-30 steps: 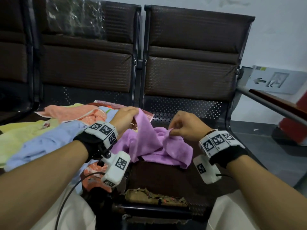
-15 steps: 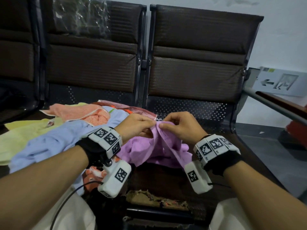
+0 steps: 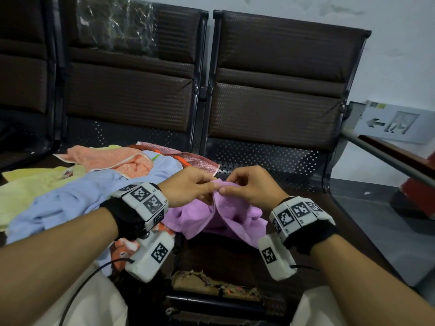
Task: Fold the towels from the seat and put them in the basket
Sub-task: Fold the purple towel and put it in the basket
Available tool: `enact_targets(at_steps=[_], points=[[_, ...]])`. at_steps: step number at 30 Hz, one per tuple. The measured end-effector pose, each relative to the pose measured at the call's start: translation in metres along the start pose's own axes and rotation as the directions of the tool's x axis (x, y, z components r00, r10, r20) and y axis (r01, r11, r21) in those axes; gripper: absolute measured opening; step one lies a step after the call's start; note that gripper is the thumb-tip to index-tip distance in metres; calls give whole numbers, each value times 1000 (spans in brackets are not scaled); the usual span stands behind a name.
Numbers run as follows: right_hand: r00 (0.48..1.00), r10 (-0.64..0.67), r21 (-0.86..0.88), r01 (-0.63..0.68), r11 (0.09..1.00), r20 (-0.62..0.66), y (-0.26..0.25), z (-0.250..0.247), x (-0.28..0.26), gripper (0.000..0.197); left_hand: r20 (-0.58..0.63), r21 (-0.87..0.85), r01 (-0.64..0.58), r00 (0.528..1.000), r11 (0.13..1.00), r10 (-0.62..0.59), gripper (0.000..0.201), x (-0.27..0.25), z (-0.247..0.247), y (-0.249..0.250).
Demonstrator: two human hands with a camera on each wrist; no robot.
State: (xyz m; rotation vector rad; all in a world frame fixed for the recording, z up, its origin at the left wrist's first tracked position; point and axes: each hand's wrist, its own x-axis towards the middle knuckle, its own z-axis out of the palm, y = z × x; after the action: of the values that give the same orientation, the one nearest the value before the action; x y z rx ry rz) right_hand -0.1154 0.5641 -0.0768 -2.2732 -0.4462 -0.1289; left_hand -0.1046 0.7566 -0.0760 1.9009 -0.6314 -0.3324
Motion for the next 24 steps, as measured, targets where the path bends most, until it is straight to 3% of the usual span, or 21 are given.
enact_targets(at_steps=[2, 4, 8, 9, 11, 13, 14, 16, 20, 24], points=[[998, 7, -41, -4, 999, 68, 6, -5, -1, 20, -46, 70, -22, 999, 997, 25, 25, 0, -4, -2], [990, 25, -188, 2, 982, 139, 14, -10, -2, 31, -136, 180, -36, 989, 983, 61, 25, 2, -11, -5], [954, 162, -420, -43, 907, 253, 30, -24, -10, 42, -360, 293, -31, 922, 956, 140, 24, 3, -24, -10], [941, 210, -467, -65, 882, 267, 34, -28, -13, 43, -436, 257, -19, 890, 966, 134, 28, 3, -25, -8], [917, 295, -569, -96, 816, 269, 43, -35, -17, 50, -609, 17, 0, 793, 1000, 10, 29, 7, -31, -5], [890, 370, -638, -125, 760, 266, 49, -42, -22, 55, -669, -343, -17, 706, 939, -231, 31, 9, -39, 1], [879, 399, -655, -142, 742, 261, 51, -46, -24, 55, -661, -441, -19, 683, 897, -311, 32, 8, -44, 3], [883, 419, -644, -196, 739, 213, 55, -52, -29, 54, -654, -439, 17, 680, 898, -332, 33, 4, -50, 3], [922, 373, -544, -261, 797, 105, 56, -63, -37, 59, -626, -240, 165, 727, 957, -282, 32, -1, -47, 0], [916, 402, -603, -323, 729, -4, 52, -63, -37, 14, -624, -190, 175, 739, 966, -256, 31, 2, -48, -3]])
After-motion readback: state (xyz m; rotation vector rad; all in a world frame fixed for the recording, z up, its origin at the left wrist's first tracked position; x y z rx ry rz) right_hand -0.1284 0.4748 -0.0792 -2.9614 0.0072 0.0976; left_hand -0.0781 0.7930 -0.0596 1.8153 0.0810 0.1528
